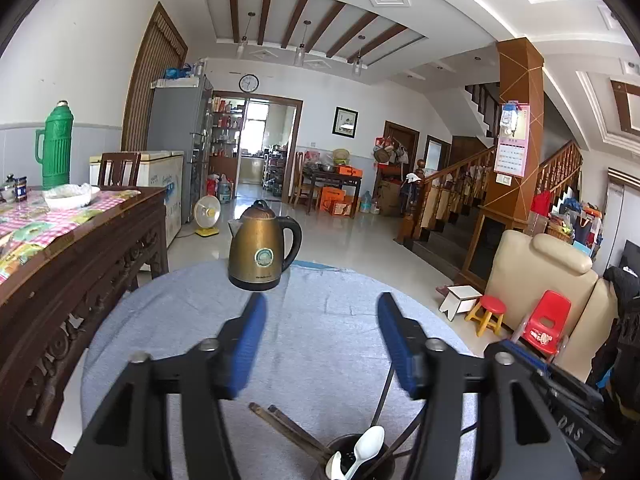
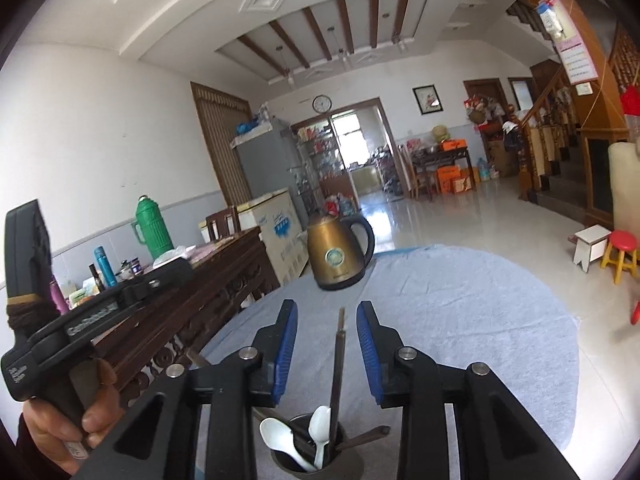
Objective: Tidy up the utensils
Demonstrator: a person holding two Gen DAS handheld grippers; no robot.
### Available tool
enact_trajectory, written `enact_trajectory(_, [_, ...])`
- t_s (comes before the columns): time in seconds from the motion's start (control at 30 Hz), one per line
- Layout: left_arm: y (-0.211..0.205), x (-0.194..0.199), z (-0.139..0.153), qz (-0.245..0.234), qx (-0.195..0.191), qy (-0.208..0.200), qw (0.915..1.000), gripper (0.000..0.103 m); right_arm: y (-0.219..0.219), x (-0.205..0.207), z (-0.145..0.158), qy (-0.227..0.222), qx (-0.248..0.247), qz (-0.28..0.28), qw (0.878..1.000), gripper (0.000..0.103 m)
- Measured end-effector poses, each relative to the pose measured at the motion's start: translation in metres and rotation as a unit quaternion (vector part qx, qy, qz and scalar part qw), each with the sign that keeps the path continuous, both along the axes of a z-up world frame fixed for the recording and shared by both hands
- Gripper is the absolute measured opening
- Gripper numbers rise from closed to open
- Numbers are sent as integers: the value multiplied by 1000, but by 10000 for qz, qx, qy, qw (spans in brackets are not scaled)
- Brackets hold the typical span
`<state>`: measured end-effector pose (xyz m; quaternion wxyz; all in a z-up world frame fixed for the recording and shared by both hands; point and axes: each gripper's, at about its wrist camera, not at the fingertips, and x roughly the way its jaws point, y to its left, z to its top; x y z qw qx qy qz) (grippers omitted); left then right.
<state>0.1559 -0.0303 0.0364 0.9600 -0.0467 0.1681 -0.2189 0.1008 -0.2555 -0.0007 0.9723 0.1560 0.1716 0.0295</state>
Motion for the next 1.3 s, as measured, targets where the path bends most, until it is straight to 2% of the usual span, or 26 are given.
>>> enact_trajectory(0.17, [9, -13, 6, 127, 105, 4, 9999, 81, -8, -8, 10, -113, 20, -127, 9999, 33])
enact_trajectory(0.3, [14, -25, 6, 220, 252, 144, 9993, 87, -8, -14, 15, -95, 6, -127, 9999, 35])
enact_trajectory(0.33, [13, -28, 6, 247, 356, 187, 9989, 88, -8, -16, 16, -69, 11, -115, 9999, 37])
enact_trajectory(0.4, [12, -35, 4, 375, 526, 219, 9977, 89, -5, -17, 16, 23, -6, -76, 10000, 56])
enact_trajectory(0.43, [10, -40, 2, 479, 638, 222, 9966, 90, -2, -19, 15, 58, -40, -55, 10000, 58])
enact_trajectory(0.57, [6, -56, -4, 795, 1018, 172, 9915, 94, 7, -27, 9, 253, -271, -48, 9993, 58])
enact_trajectory(0.8, [9, -73, -9, 1338, 1342, 265, 9815, 95, 4, -41, -1, 684, -214, -102, 9974, 58])
enact_trajectory(1.03, [11, -89, -8, 1570, 1468, 230, 9763, 97, 10, -56, -9, 1018, -307, -102, 9943, 58])
enact_trajectory(1.3, [20, -112, -4, 1791, 1491, 154, 9724, 100, 21, -72, -5, 1129, -366, -89, 9929, 58])
